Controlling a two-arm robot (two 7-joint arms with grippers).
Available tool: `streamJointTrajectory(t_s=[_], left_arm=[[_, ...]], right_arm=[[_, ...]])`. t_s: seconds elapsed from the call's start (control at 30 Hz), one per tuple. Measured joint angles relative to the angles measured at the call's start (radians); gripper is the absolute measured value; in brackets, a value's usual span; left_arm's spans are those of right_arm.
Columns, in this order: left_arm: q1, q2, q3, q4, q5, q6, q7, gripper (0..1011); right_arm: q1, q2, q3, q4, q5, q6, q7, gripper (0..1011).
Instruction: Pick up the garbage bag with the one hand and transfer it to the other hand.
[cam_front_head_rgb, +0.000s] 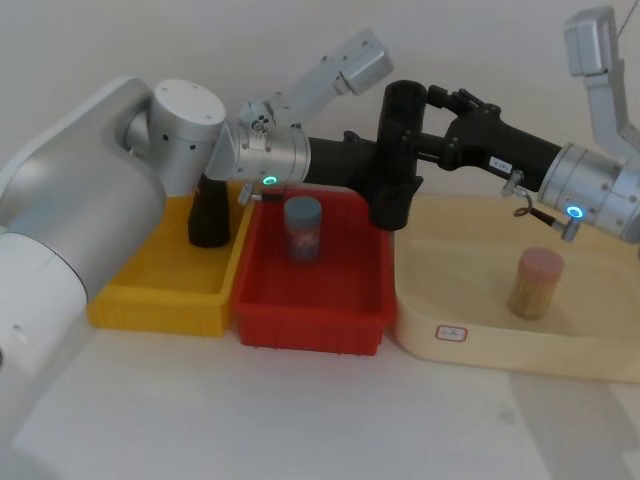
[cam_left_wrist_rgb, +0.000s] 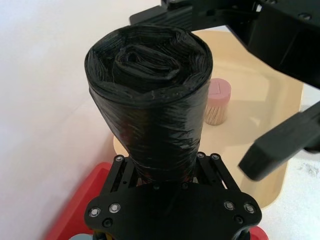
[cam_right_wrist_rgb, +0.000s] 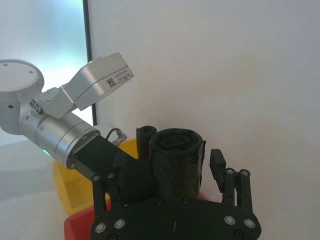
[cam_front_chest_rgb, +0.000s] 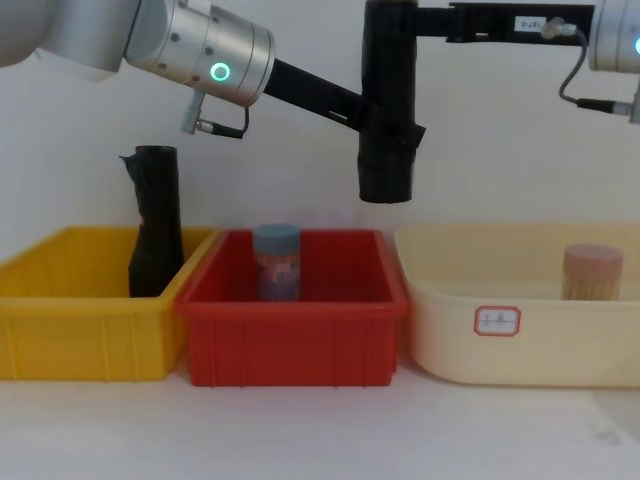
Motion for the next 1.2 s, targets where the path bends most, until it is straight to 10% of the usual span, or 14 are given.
streamJointTrajectory(t_s=[1.2], left_arm=[[-0.013,-0.033,-0.001,0.082,0.026,-0.032,0.029,436]], right_arm=[[0.125,-0.053,-0.084,0.2,-0.031,-0.044,0.014,1001]])
